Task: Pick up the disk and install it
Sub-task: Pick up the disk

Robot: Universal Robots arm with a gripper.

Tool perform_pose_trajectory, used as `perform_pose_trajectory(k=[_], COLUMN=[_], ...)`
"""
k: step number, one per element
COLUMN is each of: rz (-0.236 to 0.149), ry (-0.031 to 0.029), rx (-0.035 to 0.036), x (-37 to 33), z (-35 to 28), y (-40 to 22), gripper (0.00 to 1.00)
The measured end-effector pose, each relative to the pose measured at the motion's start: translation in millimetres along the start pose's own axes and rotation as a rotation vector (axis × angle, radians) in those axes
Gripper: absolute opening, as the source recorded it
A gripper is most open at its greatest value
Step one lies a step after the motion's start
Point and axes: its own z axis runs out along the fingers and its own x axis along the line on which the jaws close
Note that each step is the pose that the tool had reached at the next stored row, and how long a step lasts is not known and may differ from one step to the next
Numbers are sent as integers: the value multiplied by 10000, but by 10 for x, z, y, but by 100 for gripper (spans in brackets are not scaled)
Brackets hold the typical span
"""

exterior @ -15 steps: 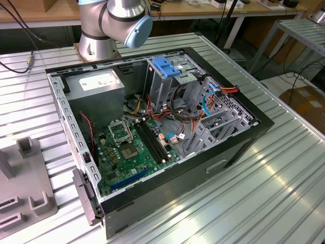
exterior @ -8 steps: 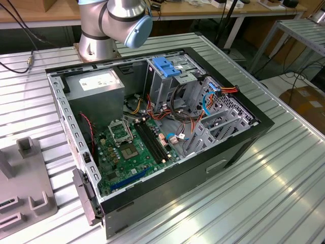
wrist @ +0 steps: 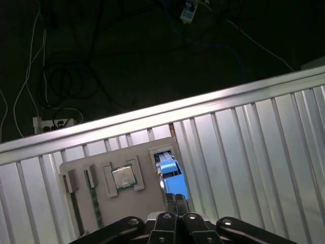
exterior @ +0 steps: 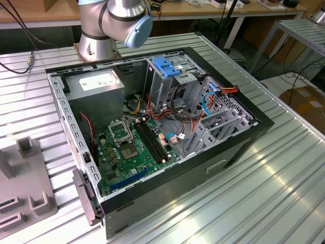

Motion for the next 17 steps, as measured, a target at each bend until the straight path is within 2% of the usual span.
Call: perform_pose_trajectory(k=[2,4,5,7,8,9,10,11,12,17], rz=[-142,-257,-286,-427,-557,-729,-919,-1317,-1598,-2246], ry=[-3,-18,-21,-20,-18,-16,-12,-5,1,9], rx=[32,126,136,149,153,153,152,151,148,168], x=[-1,-17,-22,-23,-23,-24,-23,-23,-22,-21], z=[16,54,72,96,104,112,121,137,152,189], y=[-3,-14,-16,-18,-18,-18,-18,-19,-19,-20], gripper=[10,10,11,24,24,30,30,30,38,39])
